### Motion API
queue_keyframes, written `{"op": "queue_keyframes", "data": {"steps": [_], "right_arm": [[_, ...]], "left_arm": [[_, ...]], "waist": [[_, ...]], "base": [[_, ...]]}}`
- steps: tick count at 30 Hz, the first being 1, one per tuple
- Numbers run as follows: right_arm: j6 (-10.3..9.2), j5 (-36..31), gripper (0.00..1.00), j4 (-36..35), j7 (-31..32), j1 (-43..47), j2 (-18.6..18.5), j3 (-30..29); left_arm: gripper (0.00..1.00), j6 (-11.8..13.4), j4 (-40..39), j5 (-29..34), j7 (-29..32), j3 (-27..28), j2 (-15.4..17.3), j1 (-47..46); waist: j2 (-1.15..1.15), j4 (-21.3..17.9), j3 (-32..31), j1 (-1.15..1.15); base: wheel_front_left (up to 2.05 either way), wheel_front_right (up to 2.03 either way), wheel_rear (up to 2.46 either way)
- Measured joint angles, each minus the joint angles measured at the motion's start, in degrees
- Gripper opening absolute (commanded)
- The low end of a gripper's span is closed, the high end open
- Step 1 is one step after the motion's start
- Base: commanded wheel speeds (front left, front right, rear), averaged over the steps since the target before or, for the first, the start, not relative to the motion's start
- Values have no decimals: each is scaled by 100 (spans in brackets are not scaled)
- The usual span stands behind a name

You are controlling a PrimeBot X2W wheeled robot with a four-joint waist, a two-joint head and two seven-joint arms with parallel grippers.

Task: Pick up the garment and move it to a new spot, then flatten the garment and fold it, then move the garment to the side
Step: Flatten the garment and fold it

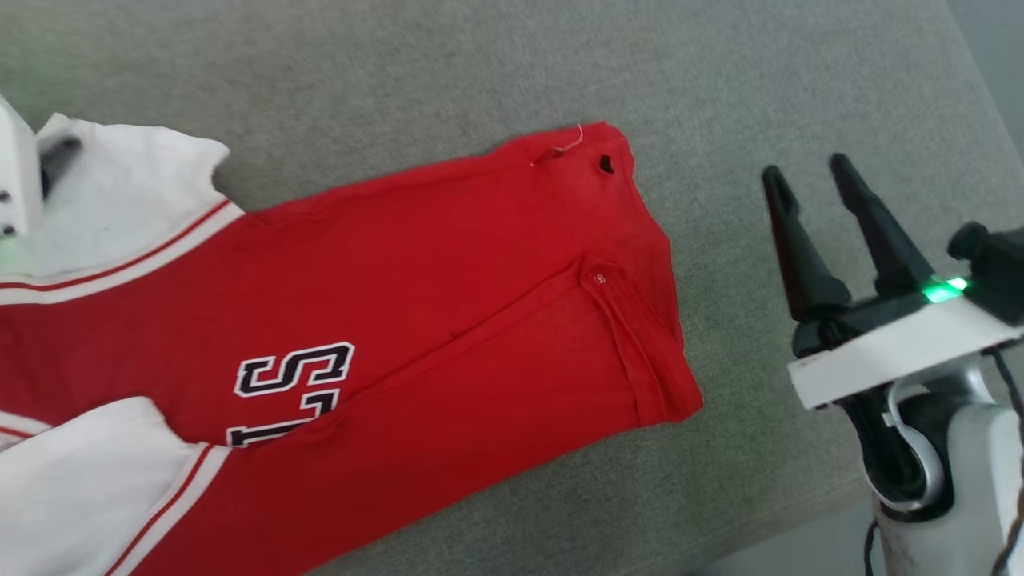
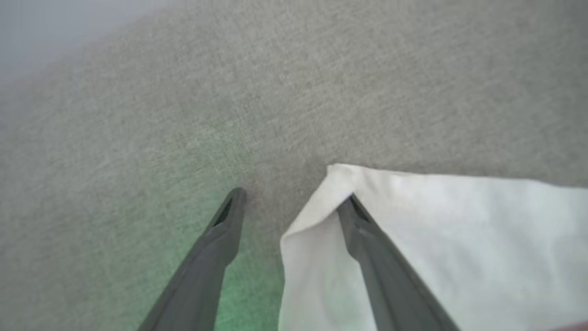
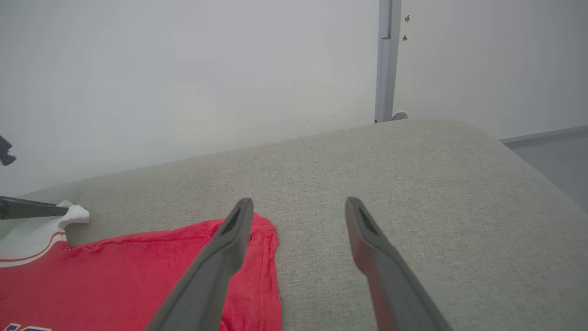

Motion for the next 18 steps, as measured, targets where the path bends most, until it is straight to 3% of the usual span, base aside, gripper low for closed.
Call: {"op": "queue_keyframes", "data": {"steps": [4,5,6,18], "right_arm": [[0,87,100,164,142,-218,-49,178],[0,87,100,241,214,-286,-68,209],[0,77,100,413,422,-474,-107,250],[0,216,100,1637,1414,-2117,-510,853]], "left_arm": [[100,36,383,-32,41,91,-98,-244],[93,43,476,-73,96,123,-143,-275],[2,68,616,-182,363,127,-226,-404],[0,87,832,-221,923,13,-827,-920]], "waist": [[0,-91,234,0],[0,-103,283,0],[0,-104,361,0],[0,286,514,0]], "base": [[0,0,0],[0,0,0],[0,0,0],[0,0,0]]}}
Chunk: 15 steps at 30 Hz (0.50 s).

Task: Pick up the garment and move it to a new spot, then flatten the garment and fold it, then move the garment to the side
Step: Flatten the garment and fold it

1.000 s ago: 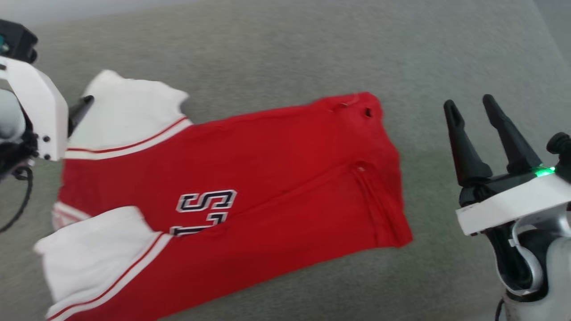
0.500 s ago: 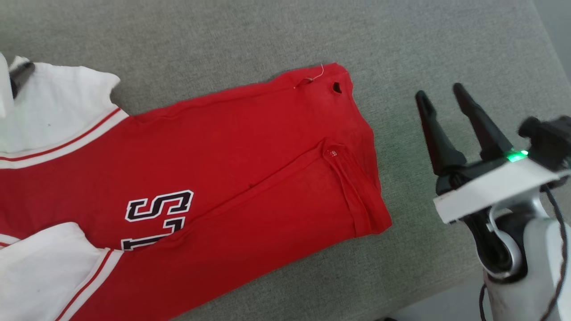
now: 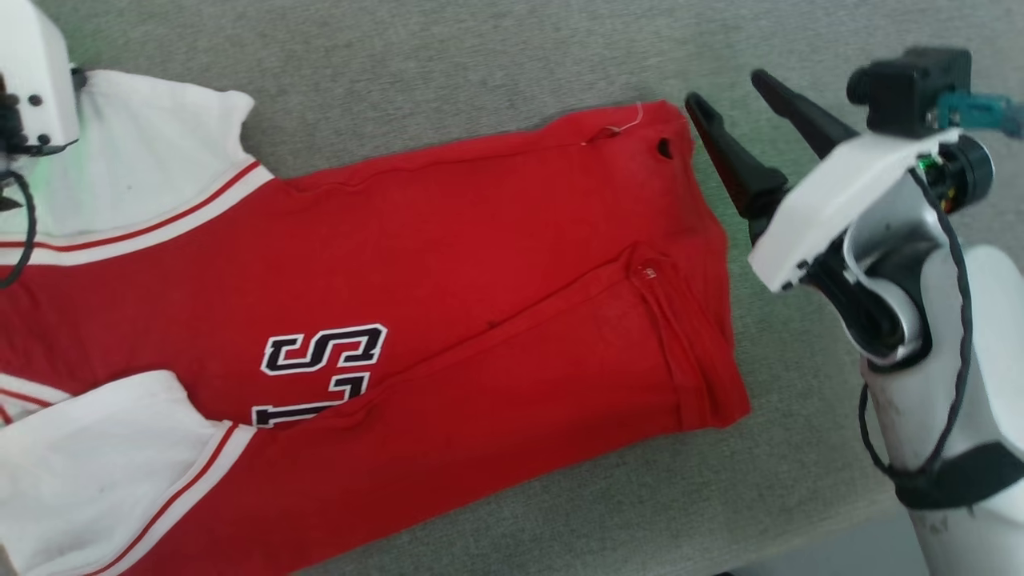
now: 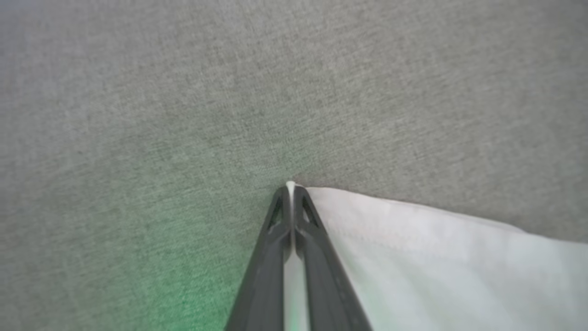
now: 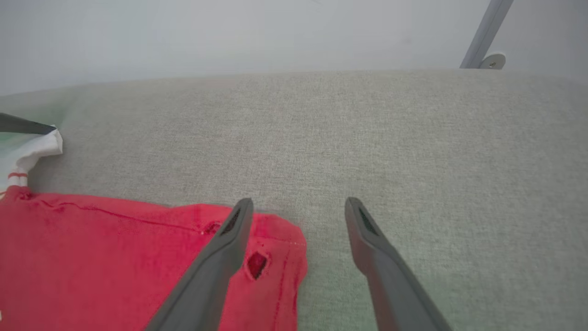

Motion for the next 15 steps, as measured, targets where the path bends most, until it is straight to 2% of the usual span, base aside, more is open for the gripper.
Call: {"op": "queue_keyframes", "data": {"steps": [8,9,10,11,15], "right_arm": [[0,19,100,281,-103,-314,-37,226],[0,21,100,275,-132,-326,-45,235],[0,31,100,260,-163,-335,-47,237],[0,30,100,234,-167,-344,-49,245],[0,30,100,43,-197,-360,-25,242]], "left_arm": [[0,-63,9,54,-85,-27,-101,-101],[29,-63,7,54,-94,-29,-108,-104],[80,-63,3,74,-89,-53,-108,-115],[100,-60,-1,90,-60,-69,-112,-136],[100,32,-41,96,215,-103,-125,-217]], "waist": [[0,120,39,0],[0,125,38,0],[0,128,34,0],[0,130,29,0],[0,115,9,0]], "base": [[0,0,0],[0,0,0],[0,0,0],[0,0,0],[0,0,0]]}}
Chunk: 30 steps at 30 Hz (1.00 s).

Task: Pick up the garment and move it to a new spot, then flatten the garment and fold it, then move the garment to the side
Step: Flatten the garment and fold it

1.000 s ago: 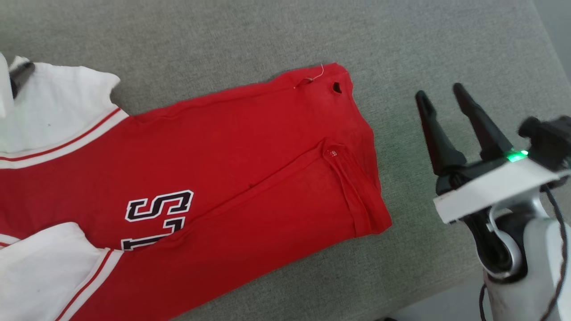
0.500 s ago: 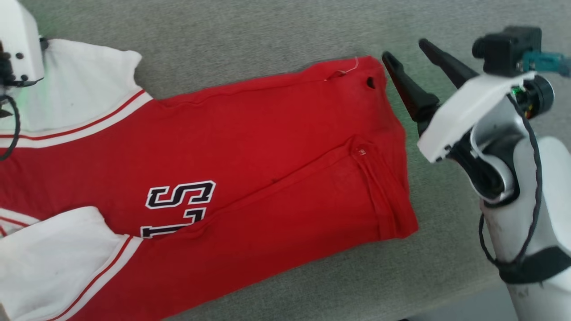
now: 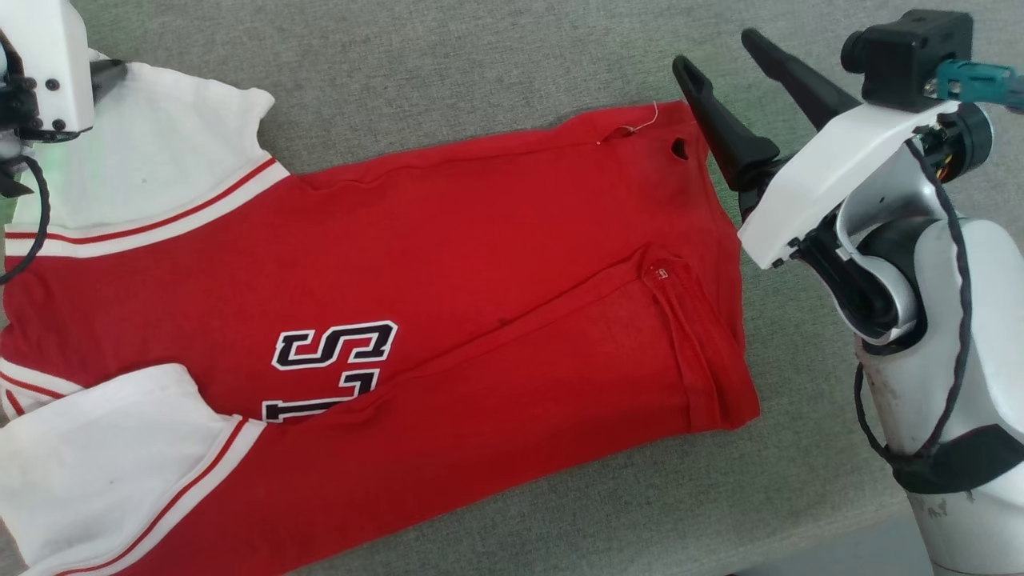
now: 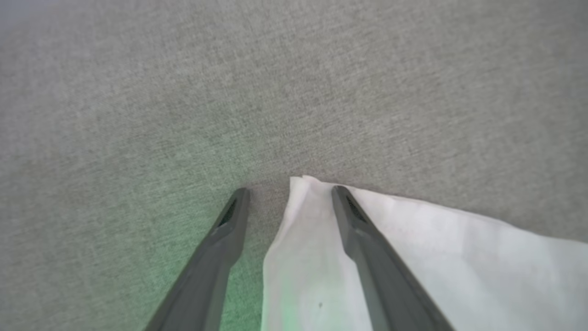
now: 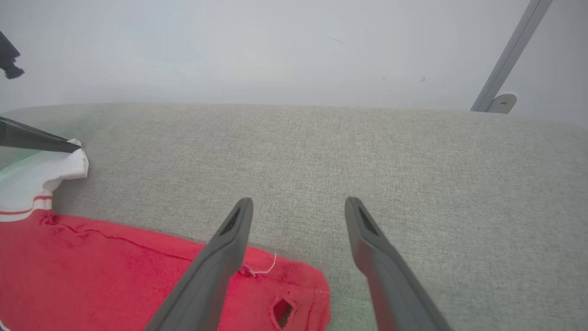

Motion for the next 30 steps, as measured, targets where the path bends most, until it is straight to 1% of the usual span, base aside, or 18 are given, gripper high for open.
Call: {"op": "queue_keyframes", "data": {"steps": [5,10,11,12,13,15,19,24,30], "right_arm": [[0,1,100,-337,103,46,34,-74],[0,99,100,-673,454,177,45,-27],[0,99,100,-706,524,199,42,-41],[0,102,100,-727,621,214,34,-46],[0,134,100,-735,737,231,37,-59],[0,145,100,-731,966,237,32,-58],[0,141,100,-500,1495,216,29,-51],[0,105,100,21,2042,-53,-29,20],[0,69,100,734,2622,-523,-69,308]], "left_arm": [[100,230,-104,0,402,-83,9,-81],[100,469,-197,-67,672,-71,63,-85],[48,469,-220,-94,739,-66,82,-85],[0,524,-221,-168,793,-21,98,-75],[0,546,-247,-214,843,-12,109,-62],[0,511,-371,-214,845,-12,114,-36],[0,508,-466,-252,809,14,73,-16],[0,519,-557,-246,758,27,-3,-34],[0,501,-583,-247,614,47,-119,-48]], "waist": [[0,-38,-8,0],[0,-85,21,0],[0,-94,29,0],[0,-99,38,0],[0,-101,46,0],[0,-94,70,0],[0,-39,110,0],[0,71,150,0],[0,206,178,0]], "base": [[0,0,0],[0,0,0],[0,0,0],[0,0,0],[0,0,0],[0,0,0],[0,0,0],[0,0,0],[0,0,0]]}}
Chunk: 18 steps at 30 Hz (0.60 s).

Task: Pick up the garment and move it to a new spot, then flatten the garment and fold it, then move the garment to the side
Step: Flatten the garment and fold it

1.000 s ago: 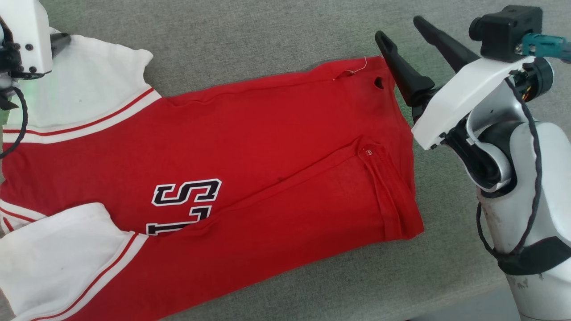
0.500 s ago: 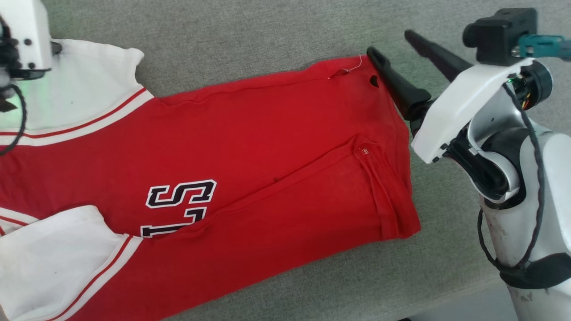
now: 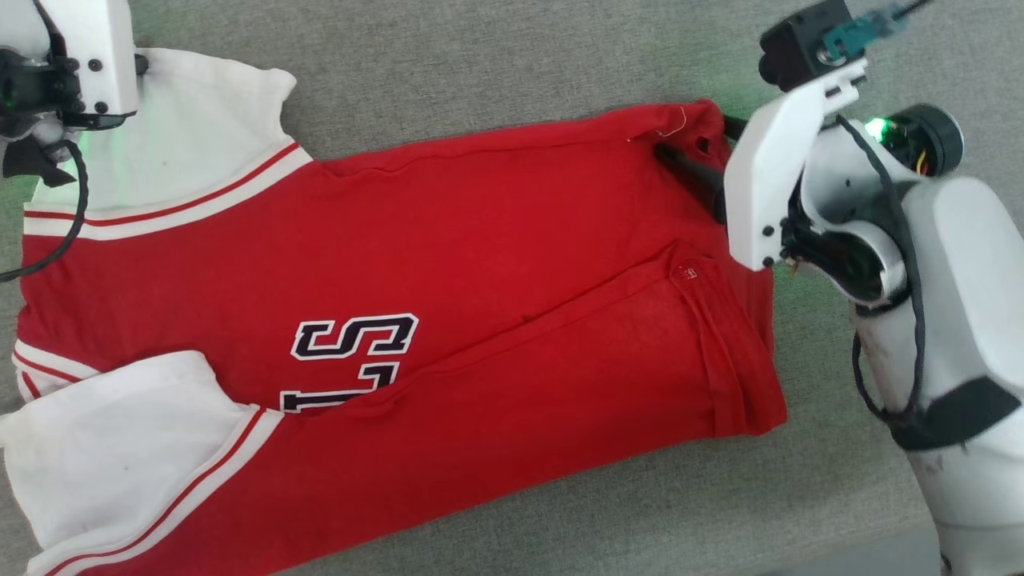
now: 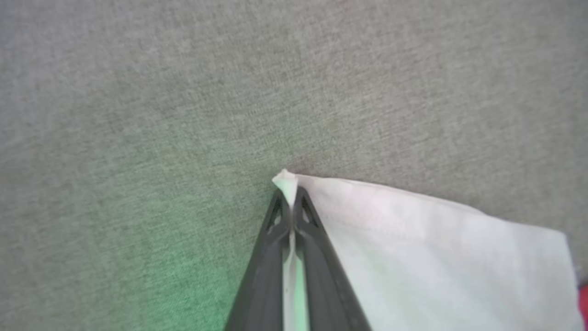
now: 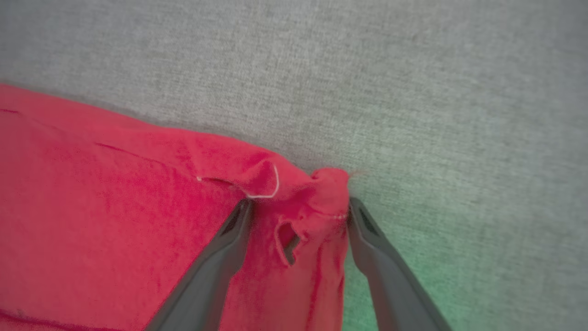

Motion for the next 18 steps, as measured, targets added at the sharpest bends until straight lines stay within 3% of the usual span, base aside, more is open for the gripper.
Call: {"op": "queue_keyframes", "data": {"steps": [3,4,5,18], "right_arm": [[0,53,100,369,244,-236,12,107],[0,81,84,446,336,-314,-1,163],[0,101,0,502,408,-364,-13,185],[0,294,0,289,271,-10,-469,136]], "left_arm": [[0,-40,13,16,-67,-7,-49,0],[0,-53,26,20,-112,-9,-73,5],[0,-88,33,21,-178,-9,-96,12],[0,-523,49,53,-561,-141,-334,262]], "waist": [[0,67,-2,0],[0,91,-8,0],[0,117,-17,0],[0,461,-604,0]], "base": [[0,0,0],[0,0,0],[0,0,0],[0,0,0]]}}
